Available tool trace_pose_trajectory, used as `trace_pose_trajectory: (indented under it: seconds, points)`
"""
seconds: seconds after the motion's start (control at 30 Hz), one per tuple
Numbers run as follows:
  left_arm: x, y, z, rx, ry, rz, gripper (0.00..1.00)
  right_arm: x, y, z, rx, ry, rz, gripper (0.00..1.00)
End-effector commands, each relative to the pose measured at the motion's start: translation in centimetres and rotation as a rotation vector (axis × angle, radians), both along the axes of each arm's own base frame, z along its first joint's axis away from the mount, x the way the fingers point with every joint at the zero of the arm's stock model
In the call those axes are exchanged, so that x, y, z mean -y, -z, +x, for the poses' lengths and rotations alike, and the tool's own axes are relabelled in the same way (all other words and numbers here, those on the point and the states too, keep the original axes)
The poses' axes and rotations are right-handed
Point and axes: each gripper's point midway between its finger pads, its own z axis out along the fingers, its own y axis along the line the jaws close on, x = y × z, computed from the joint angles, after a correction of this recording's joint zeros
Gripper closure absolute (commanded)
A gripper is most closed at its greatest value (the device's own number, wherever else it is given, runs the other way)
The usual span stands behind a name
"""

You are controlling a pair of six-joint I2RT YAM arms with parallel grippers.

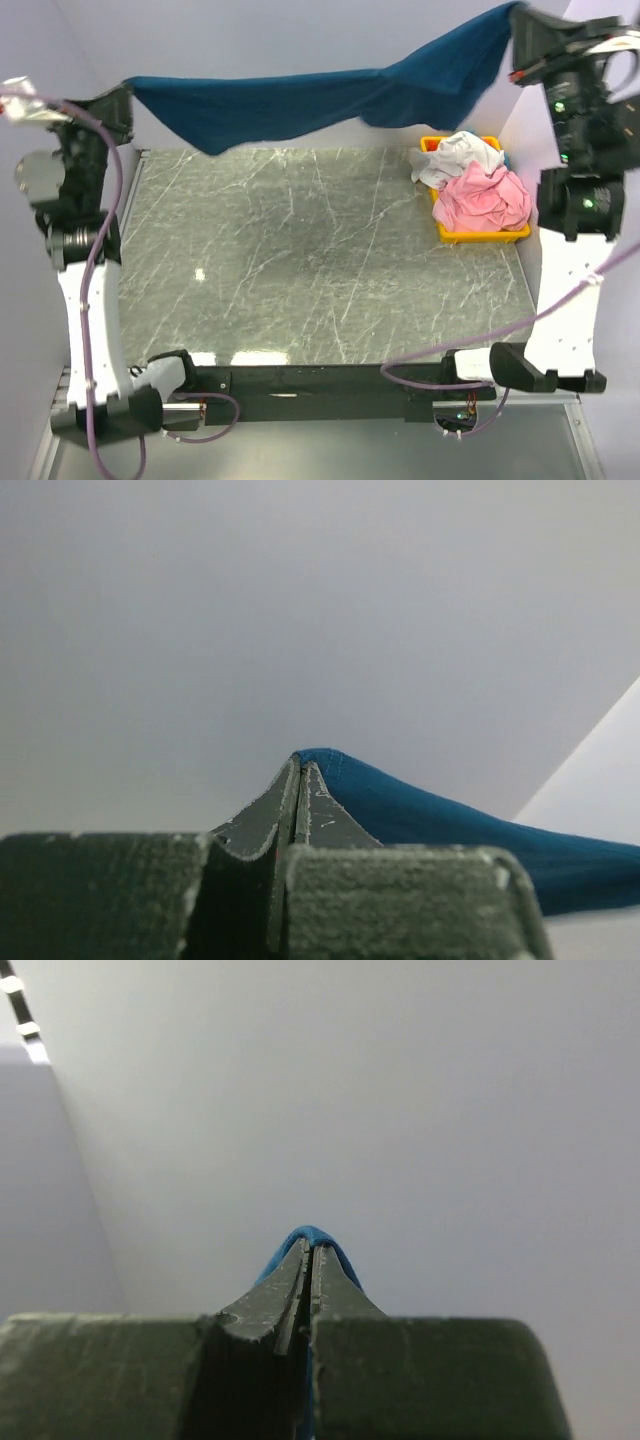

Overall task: Fold and stack the t-shirts
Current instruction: Flatten the tshirt out

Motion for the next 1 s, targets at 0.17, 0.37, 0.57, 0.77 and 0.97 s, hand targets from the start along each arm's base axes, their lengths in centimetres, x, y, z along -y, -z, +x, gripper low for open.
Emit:
trace_pose_trajectory:
  seconds: [0.17,0.37,0.57,0.77,0.97]
  points:
    - [-3.0,-5.8,-7.8,0.254,-0.263,-0.019,1.00,0.5,-5.8,-3.3,0.211,0.045,-0.009,1.00]
    - [-7.0,-0.1,-4.2,0.083,-0.414,-0.142,1.00,0.5,-3.3,4.4,0.126,0.027,-0.004,1.00]
    - [-7.1,8.5,6.7,-0.246,-0.282,-0.112,1.00,0.4,5.1,17.1,-0.105,0.002,0.000,1.00]
    - [-8.1,21.7,17.1,-0.569,-0.102,-0.168,0.95,0.1,19.0,28.2,-0.400,0.020,-0.027,1.00]
    - [-5.4,30.8,22.7,-0.786,0.072,-0.171,0.27,-2.5,34.2,32.7,-0.761,-0.024,-0.041,0.19]
